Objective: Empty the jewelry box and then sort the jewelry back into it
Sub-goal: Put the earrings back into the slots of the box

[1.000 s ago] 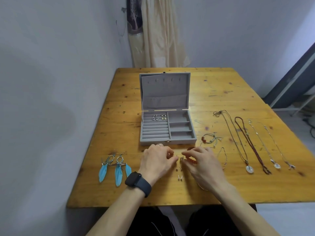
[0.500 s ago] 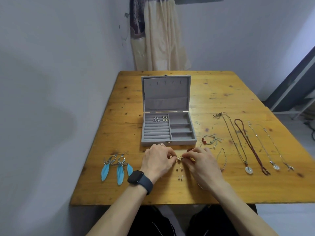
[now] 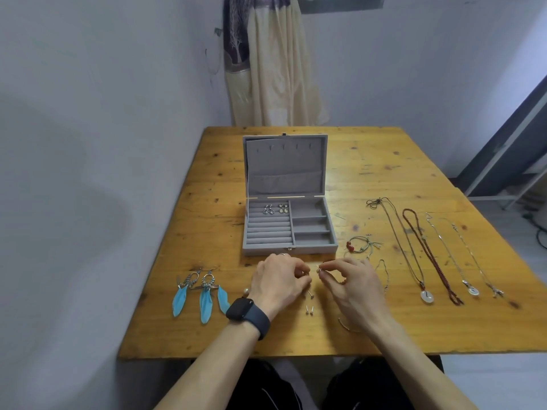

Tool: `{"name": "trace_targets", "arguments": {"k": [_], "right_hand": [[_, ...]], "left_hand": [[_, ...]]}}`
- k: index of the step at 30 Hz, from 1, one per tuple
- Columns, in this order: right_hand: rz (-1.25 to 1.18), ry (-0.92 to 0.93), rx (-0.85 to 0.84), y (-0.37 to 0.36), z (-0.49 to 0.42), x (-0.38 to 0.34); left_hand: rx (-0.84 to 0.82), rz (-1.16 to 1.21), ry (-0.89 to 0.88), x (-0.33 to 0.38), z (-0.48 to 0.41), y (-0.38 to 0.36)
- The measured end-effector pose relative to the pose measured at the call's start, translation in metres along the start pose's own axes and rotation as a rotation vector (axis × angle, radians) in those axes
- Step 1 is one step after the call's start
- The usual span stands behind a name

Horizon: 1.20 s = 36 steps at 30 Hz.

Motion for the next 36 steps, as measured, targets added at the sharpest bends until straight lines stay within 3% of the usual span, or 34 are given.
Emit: {"name": "trace_targets", "arguments": {"k": [7,11,14,23,36], "right_hand": [[-0.771,-0.139,-0.120,0.001,0.005,0.007],[-0.848,-0.152,-0.125,0.004,0.003,-0.001],[-0.872,-0.167,-0.139,0.000,-0.003,-0.006],[-0.734,-0.058,-0.172,-0.009,-0.047,-0.028],[-0.309,0.057,-0.179,-0.024,-0.132,-0.031]], "left_hand": [[-0.009,0.500,0.060,-0.030,0.000,0.010],[0.025,0.824,0.021,-0.041,0.007,0.025],[0.065,0.893,0.012,-0.048,0.010,0.037],[0.128,0.893,0.020,-0.068,-0.009,0.053],[0.102,0.387,-0.010,-0.070,-0.084,0.067]]}}
Point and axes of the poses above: each hand's wrist, its own z-axis away from the middle knuckle, its own y-axis out of the back of the hand, x = y × z, the point moved 8 cm from there along -z, towards the middle knuckle, and after that the axes turned 8 degrees about -x, right-handed, at the moved point
